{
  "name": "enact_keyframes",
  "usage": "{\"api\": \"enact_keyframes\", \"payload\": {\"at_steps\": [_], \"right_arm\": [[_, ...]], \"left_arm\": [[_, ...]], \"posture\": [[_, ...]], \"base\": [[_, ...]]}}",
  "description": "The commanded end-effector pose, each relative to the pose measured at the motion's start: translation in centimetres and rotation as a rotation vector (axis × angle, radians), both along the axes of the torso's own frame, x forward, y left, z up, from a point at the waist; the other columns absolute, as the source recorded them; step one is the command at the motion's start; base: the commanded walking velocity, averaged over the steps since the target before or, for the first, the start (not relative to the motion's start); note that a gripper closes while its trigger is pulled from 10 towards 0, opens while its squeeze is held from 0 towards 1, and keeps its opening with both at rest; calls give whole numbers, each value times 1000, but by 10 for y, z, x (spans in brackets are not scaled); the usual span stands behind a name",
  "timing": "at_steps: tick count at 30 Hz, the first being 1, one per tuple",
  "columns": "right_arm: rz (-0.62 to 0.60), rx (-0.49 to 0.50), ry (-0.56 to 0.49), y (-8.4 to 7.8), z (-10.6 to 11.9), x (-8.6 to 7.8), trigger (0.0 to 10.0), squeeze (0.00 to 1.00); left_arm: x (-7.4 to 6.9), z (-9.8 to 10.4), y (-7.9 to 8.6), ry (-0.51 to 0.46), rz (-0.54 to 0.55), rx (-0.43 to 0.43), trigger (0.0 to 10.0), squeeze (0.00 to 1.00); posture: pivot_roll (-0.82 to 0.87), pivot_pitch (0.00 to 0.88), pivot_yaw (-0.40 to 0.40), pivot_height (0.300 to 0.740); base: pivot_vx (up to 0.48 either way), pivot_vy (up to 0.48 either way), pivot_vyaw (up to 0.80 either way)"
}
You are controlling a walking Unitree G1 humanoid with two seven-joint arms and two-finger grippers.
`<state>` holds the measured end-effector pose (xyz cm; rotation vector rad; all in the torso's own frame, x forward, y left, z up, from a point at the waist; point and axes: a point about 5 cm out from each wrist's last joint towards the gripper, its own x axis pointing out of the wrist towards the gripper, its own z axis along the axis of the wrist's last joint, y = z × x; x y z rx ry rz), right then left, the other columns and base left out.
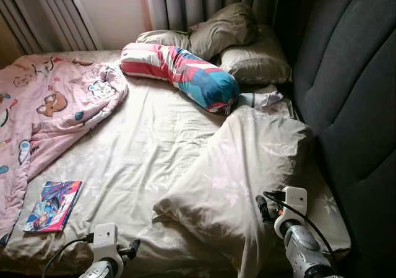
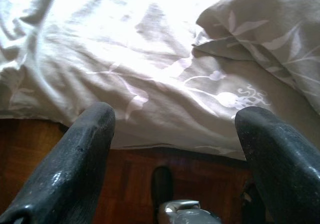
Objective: Clean up the room
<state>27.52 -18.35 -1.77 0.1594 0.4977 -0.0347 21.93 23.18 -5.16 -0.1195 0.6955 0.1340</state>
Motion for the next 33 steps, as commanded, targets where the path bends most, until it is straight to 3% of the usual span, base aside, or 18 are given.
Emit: {"api": "enact_keyframes", "payload": {"at_steps": [1,10,17,23,28,33], "right_arm": [[2,9,6,2,-3,-4,10000,0],[41,6,15,17,-11,-12,10000,0],[54,-17,4,5,-10,-15,10000,0],[-75,-20,-6,-15,-9,-18,10000,0],[-48,-17,-20,-15,-4,-10,10000,0],[19,-32,-5,-10,-4,-8,10000,0]], "left_arm": [[0,0,1,-1,18,-8,10000,0],[-6,1,13,-12,64,8,10000,0],[-4,1,11,-12,67,8,10000,0],[3,0,-6,3,-23,7,10000,0],[11,4,-11,-18,-51,11,10000,0],[19,10,-9,-52,-19,-8,10000,0]], "posture": [[-31,60,14,740],[8,80,-27,740],[16,92,0,740],[-33,88,53,740],[-31,98,10,740],[-52,49,-14,740]], "base": [[0,0,0],[0,0,0],[0,0,0],[0,0,0],[0,0,0],[0,0,0]]}}
